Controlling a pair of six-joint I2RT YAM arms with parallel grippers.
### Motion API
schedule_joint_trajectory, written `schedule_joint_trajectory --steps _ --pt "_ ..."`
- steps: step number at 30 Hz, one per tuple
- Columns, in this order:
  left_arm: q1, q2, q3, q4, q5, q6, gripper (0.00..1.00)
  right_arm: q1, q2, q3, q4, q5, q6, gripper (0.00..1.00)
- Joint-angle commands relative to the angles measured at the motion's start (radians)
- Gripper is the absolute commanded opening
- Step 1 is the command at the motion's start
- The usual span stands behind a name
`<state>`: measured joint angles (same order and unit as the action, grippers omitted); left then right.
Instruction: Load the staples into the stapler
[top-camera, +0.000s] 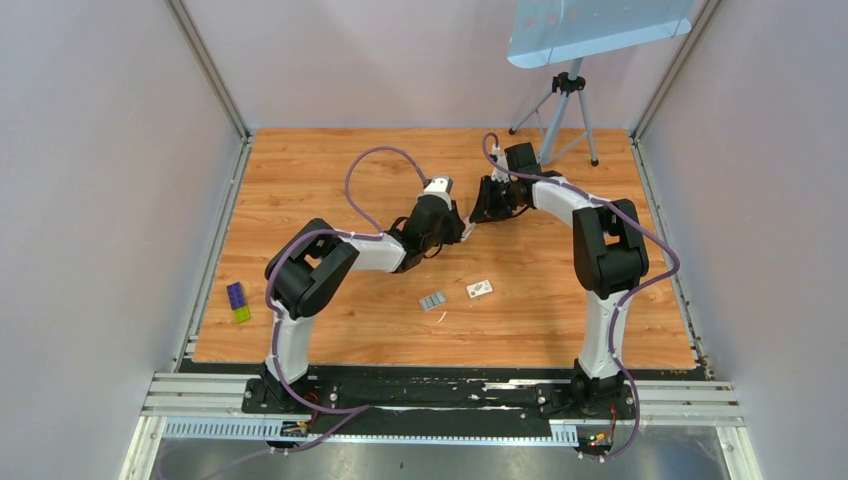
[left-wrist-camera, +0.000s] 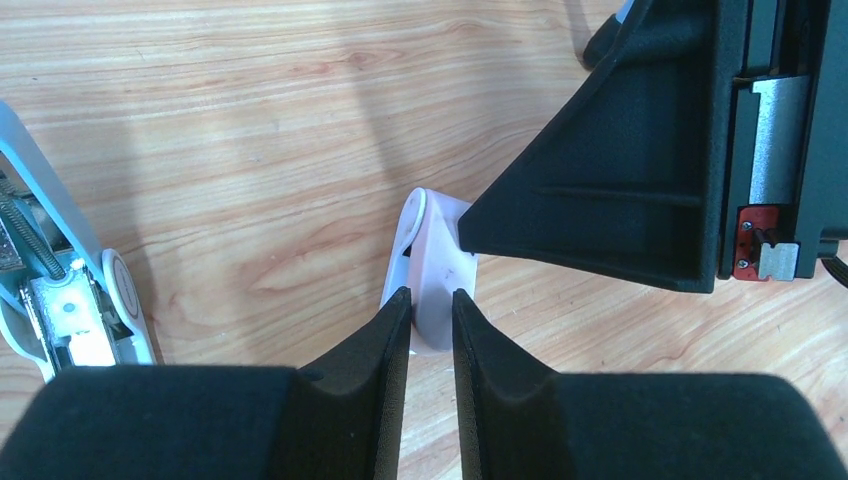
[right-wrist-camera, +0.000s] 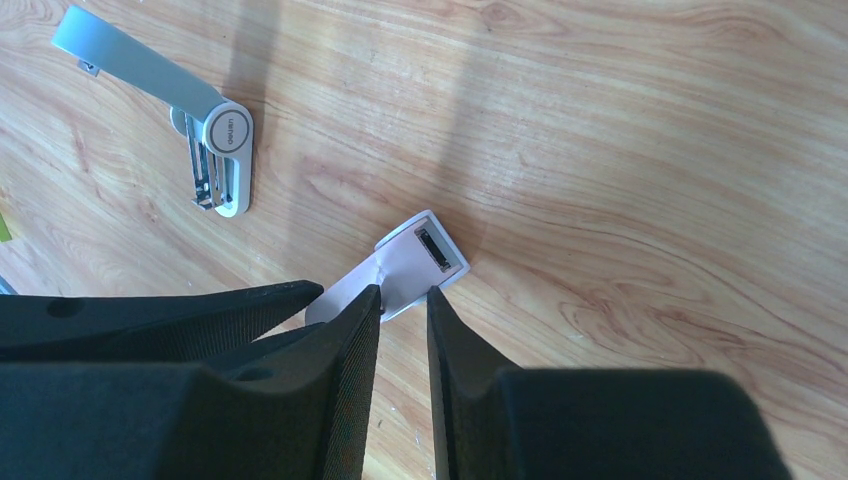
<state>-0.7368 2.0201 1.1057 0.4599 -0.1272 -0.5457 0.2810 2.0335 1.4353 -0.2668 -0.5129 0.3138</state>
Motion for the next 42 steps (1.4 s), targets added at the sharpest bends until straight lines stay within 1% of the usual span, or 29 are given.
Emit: schedule_joint_trajectory --steps 1,5,9,14,16,20,26,36,39,41,42 --pt "-0.028 0.036 -0.056 -0.237 -0.007 0.0 0.23 0.033 0.062 0.012 -0.041 0.002 -0.018 0.26" --pt "-0.022 0.011 -0.04 -0.239 0.022 -0.026 0.24 0.034 0.061 0.049 -0.046 -0.016 -0.029 0.27" --pt "-0.007 -0.044 0.021 -0.262 0.053 -0.025 0.33 0.035 0.031 0.076 -0.053 -0.041 -0.019 0.3" --pt "0.015 -0.046 0.134 -0.319 0.073 0.008 0.41 0.041 -0.008 0.082 -0.065 -0.029 0.009 0.37" --pt "0.022 -0.046 0.144 -0.322 0.084 0.011 0.42 0.044 -0.012 0.08 -0.081 -0.01 0.01 0.4" --pt "0.033 -0.08 0.115 -0.299 0.077 0.025 0.43 0.047 -0.013 0.073 -0.105 0.017 0.007 0.39" --pt "0.053 -0.118 0.079 -0.271 0.06 0.009 0.45 0.059 -0.004 0.065 -0.125 0.039 0.004 0.33" --pt "0.06 -0.042 0.093 -0.244 0.103 -0.021 0.42 0.082 0.005 0.008 -0.139 0.096 0.006 0.3" --pt "0.06 -0.021 0.079 -0.2 0.131 -0.042 0.42 0.089 0.006 -0.02 -0.143 0.12 0.004 0.29" --pt "0.057 0.001 0.071 -0.186 0.153 -0.05 0.41 0.097 0.01 -0.041 -0.145 0.145 0.004 0.28" --pt "0.056 0.013 0.07 -0.194 0.152 -0.056 0.38 0.1 0.012 -0.053 -0.146 0.16 0.004 0.28"
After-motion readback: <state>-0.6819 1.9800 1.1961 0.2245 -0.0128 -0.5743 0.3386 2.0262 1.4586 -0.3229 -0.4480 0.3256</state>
